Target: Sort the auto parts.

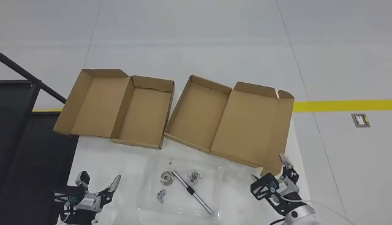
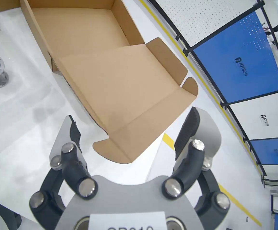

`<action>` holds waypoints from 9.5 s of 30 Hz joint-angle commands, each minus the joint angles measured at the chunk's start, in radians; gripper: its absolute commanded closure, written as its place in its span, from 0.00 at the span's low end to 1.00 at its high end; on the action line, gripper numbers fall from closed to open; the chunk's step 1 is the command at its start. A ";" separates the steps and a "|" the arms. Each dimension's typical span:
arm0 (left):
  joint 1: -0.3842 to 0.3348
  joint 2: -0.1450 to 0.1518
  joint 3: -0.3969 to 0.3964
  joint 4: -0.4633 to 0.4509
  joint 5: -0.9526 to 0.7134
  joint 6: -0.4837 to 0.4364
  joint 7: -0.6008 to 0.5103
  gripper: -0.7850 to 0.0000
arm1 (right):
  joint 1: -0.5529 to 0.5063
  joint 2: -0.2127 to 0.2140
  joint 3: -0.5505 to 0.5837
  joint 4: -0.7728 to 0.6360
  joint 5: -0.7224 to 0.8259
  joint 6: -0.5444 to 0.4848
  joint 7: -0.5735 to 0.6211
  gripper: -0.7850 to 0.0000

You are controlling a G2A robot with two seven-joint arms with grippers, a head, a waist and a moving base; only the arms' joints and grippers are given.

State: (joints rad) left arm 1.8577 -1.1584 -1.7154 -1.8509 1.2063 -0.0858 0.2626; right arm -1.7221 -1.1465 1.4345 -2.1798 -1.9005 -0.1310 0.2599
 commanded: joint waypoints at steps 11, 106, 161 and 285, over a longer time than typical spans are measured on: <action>0.000 0.000 0.000 0.000 0.000 0.000 0.000 0.00 | -0.021 0.005 0.022 -0.043 0.131 -0.167 -0.012 0.00; -0.038 -0.011 0.046 0.015 0.064 0.051 -0.005 0.00 | 0.755 -0.248 -0.519 0.211 0.500 -0.291 0.711 1.00; -0.038 -0.011 0.046 0.015 0.064 0.051 -0.005 0.00 | 1.573 -0.772 -0.889 1.920 0.964 0.400 0.364 0.00; -0.038 -0.011 0.046 0.015 0.064 0.051 -0.005 0.00 | 0.805 -0.470 -0.346 0.420 0.547 0.028 0.772 1.00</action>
State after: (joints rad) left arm 1.8192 -1.1698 -1.6698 -1.8356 1.2706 -0.0348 0.2578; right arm -0.9169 -1.6166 1.0886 -1.7601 -1.3521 -0.1031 1.0308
